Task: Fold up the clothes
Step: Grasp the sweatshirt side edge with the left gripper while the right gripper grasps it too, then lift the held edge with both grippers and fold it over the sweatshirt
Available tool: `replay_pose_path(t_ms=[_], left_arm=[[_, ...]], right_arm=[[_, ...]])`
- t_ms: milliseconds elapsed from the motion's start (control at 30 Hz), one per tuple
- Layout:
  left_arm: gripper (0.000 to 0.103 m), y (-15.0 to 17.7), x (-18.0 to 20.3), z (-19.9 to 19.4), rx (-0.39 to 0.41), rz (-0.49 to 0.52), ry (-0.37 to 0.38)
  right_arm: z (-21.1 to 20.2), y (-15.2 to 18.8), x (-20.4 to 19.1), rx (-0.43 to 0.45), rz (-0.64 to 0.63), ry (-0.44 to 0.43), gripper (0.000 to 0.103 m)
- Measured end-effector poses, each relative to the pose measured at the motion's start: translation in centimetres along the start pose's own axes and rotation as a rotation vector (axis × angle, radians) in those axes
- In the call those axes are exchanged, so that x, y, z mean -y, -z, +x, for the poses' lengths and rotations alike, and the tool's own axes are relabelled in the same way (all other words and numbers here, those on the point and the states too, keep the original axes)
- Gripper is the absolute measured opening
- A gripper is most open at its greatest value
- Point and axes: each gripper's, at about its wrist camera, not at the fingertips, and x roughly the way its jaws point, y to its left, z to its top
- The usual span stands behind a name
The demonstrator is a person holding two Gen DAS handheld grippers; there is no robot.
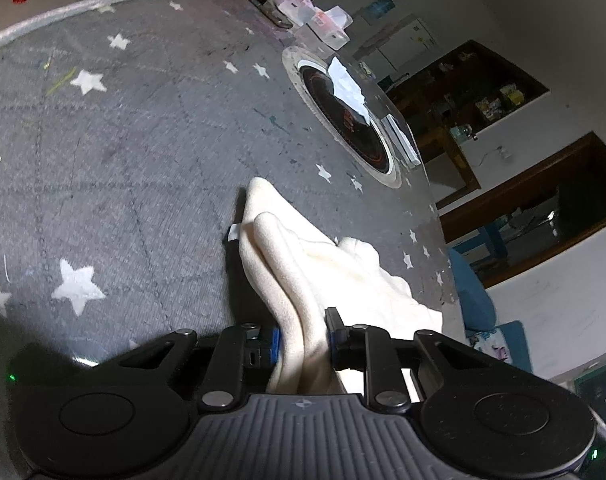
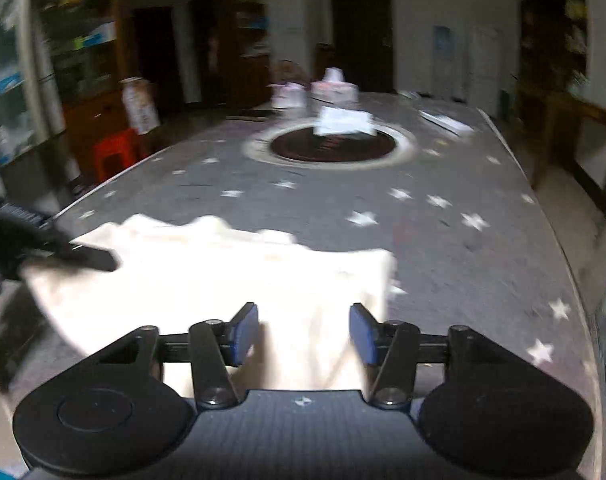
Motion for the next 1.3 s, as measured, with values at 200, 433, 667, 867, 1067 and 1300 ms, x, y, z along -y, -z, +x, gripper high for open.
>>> replay_pose_path(t_ms=[200,433,667,867,1067,1300], left_arm=[[0.024,0.0,0.3,0.1,0.001,0.02,-0.018],[0.023,0.0,0.8,0.3,0.013,0.054,-0.041],[0.02,0.1,2.0,0.0,0.028,0.118,-0.057],[0.019,-0.2,5.0,-0.5,0.043,0.205,0.003],[0.018,-0.1,8.6,0.4,0.029,0.28,0.066],[0.018,0.1,12.7,2.7,0.013,0.341,0.105]], right_arm=[[1.6,0.3,3.5,-0.006,0.168,-0.013,0.063],[2.5,0.3,3.3,0.01,0.216,-0.098,0.053],[1.5,0.1,2.8,0.051,0.226,-0.11,0.015],[-1.4,-0.9,2.4,0.126,0.19,-0.089,0.014],[-4.9,-2.4,3.0,0.195,0.136,-0.017,0.013],[-7.6,-3.9,5.1,0.238,0.114,0.084,0.013]])
